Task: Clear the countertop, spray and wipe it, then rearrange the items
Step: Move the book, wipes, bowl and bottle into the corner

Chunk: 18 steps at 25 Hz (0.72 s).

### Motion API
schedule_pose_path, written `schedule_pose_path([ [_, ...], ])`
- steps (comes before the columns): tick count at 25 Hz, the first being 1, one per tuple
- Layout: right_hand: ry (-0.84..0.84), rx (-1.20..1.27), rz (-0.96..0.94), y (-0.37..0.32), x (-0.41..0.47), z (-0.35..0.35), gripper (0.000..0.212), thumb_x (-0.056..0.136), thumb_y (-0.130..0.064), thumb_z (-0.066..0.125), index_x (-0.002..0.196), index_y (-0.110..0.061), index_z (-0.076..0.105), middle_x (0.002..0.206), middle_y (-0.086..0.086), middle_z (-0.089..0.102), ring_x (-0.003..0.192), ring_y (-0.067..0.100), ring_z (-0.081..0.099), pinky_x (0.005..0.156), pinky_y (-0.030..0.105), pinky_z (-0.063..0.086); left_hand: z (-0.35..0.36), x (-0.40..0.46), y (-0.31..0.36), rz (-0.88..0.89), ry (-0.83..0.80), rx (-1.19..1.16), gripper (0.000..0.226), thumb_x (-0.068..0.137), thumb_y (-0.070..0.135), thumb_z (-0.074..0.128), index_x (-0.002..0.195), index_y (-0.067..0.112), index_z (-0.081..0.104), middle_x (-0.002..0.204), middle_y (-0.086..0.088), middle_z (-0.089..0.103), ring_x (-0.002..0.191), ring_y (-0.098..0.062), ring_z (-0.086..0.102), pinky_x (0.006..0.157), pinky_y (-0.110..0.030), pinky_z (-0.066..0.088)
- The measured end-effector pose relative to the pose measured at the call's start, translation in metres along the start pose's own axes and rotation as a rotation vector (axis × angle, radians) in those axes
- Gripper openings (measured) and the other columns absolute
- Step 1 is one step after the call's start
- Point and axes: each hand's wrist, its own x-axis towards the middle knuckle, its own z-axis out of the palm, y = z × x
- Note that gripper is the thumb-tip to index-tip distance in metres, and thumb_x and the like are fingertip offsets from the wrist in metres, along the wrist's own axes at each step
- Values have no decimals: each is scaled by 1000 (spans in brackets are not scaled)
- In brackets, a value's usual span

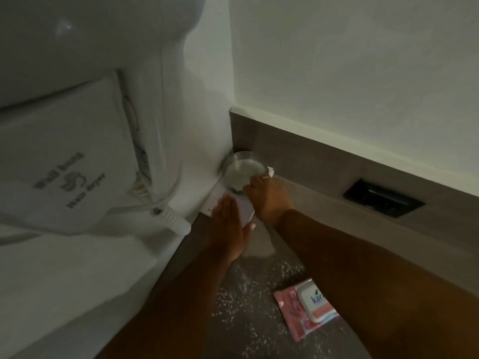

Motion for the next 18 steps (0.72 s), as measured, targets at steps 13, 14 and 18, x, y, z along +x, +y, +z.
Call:
schedule_pose_path([
  [13,117,236,561,19,-148,3,55,88,-22,64,139,-17,44,141,16,49,127,34,48,101,46,42,-33,-77,62,216,-58,-13,85,88,62,50,152,15,22,158,-13,28,144,-32,27,116,-46,25],
  [14,98,279,704,23,-181,2,61,82,-23,70,137,-19,43,141,16,48,125,35,48,100,47,44,-31,-89,81,283,-84,-16,87,84,64,53,151,16,25,155,-12,34,140,-30,34,113,-44,31],
  [18,-89,295,1138,37,-280,4,71,77,-22,73,137,-14,36,132,21,48,115,41,54,90,48,50,-16,-126,138,394,-187,79,105,60,81,59,142,22,31,130,-6,56,111,-23,56,91,-39,48],
])
